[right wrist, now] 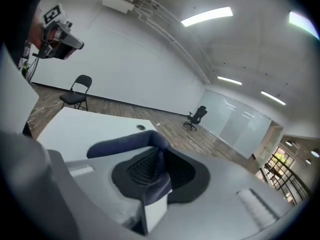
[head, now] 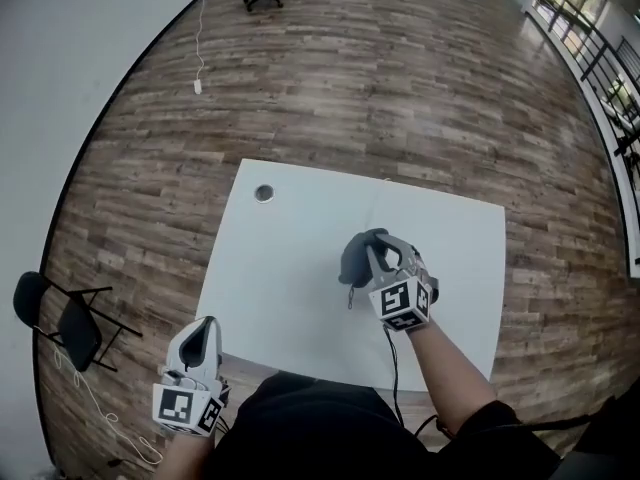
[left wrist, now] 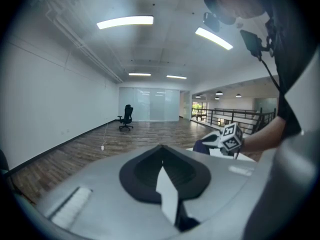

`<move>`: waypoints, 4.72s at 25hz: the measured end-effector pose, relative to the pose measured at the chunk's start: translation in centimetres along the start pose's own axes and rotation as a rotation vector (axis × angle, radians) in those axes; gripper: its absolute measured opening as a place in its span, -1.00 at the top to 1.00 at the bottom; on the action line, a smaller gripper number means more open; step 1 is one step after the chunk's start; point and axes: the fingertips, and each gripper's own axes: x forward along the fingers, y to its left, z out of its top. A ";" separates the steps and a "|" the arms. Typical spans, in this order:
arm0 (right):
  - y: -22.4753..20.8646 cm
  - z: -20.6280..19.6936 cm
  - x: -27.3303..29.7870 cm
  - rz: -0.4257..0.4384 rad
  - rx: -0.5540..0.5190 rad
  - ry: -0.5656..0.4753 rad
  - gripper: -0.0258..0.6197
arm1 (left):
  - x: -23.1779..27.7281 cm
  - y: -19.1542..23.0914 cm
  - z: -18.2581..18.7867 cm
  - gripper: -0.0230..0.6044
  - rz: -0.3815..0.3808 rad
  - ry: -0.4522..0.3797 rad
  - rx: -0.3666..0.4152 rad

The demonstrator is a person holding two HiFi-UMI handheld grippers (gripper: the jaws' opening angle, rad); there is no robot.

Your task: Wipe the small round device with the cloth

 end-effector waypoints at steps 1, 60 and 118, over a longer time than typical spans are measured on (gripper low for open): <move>-1.2 -1.0 0.6 -0.010 0.014 0.027 0.79 | 0.3 -0.4 -0.1 0.92 -0.009 -0.001 -0.003; 11.0 -8.8 0.6 0.297 0.130 0.339 0.81 | 7.2 1.7 -2.1 0.92 -0.217 0.005 -0.124; 3.1 -11.3 4.7 0.113 0.287 0.253 0.81 | -4.0 3.5 -1.8 0.92 0.153 0.025 -0.053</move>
